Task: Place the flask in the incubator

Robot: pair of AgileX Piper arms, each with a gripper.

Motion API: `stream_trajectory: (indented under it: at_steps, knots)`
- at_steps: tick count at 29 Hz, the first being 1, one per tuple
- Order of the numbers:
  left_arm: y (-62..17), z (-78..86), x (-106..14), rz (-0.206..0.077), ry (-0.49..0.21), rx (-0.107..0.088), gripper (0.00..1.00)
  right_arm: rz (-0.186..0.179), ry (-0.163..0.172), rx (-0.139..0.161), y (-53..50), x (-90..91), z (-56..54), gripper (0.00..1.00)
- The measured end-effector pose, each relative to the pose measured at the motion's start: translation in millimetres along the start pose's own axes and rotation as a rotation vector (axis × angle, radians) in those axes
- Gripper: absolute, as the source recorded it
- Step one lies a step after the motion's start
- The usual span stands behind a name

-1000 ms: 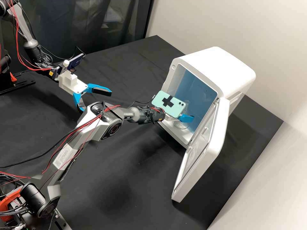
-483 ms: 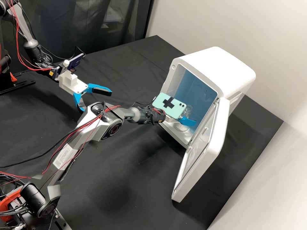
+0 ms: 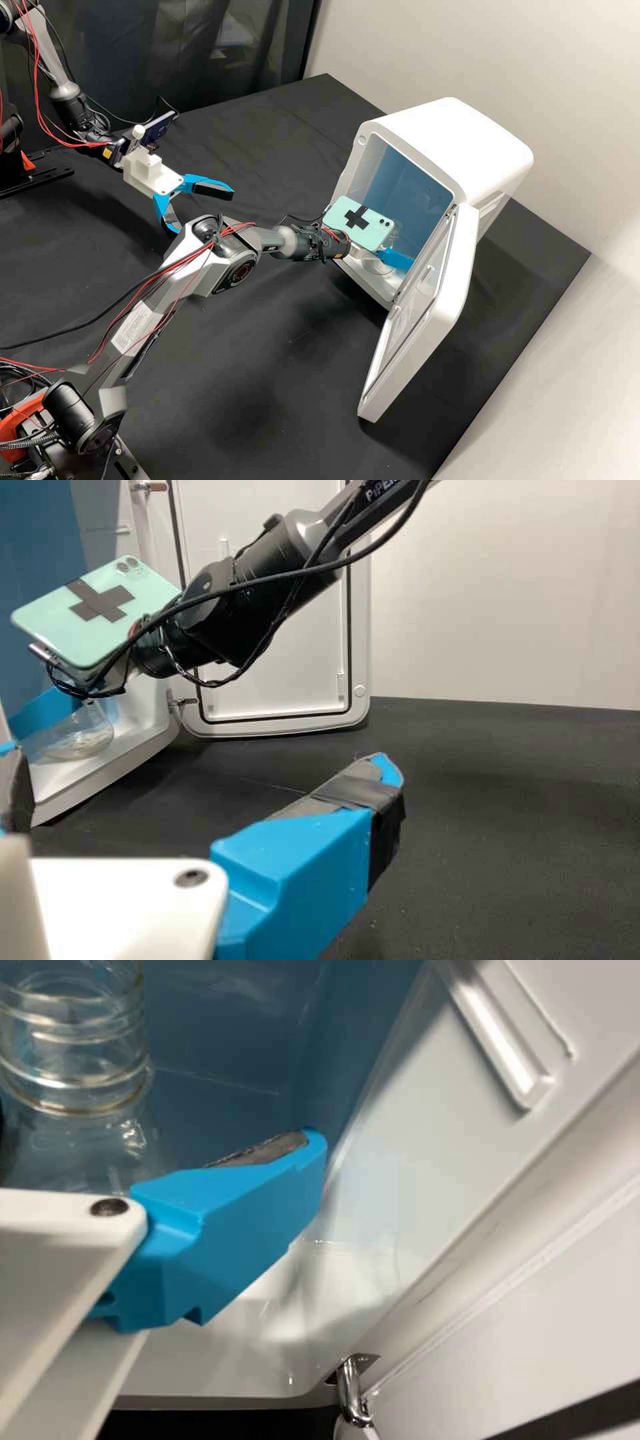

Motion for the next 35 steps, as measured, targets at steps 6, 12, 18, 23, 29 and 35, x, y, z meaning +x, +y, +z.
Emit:
stream_trajectory:
  at_steps: [6, 12, 18, 23, 29, 35]
  knots:
    - [0.5, -2.3, -0.6, 0.002, 0.008, -0.001, 1.0, -0.004, 0.0, 0.004, 0.0, 0.2, 0.5, 1.0]
    - [0.9, -3.7, -1.0, 0.003, 0.014, -0.001, 1.0, -0.014, -0.002, 0.025, 0.3, 0.8, 2.4, 1.0]
    - [1.3, -5.5, -1.6, 0.005, 0.02, -0.001, 1.0, -0.014, -0.001, 0.063, 0.3, 0.8, 2.3, 1.0]
    - [1.3, -5.8, -1.7, 0.006, 0.022, -0.002, 1.0, -0.02, 0.02, 0.091, -2.8, 0.2, 2.3, 1.0]
    - [1.3, -5.8, -1.7, 0.006, 0.022, -0.002, 1.0, -0.061, 0.053, 0.111, -11.8, -8.4, 8.4, 1.0]
    - [1.3, -5.8, -1.7, 0.006, 0.022, -0.002, 1.0, -0.066, 0.114, 0.169, -6.1, -36.5, 14.5, 1.0]
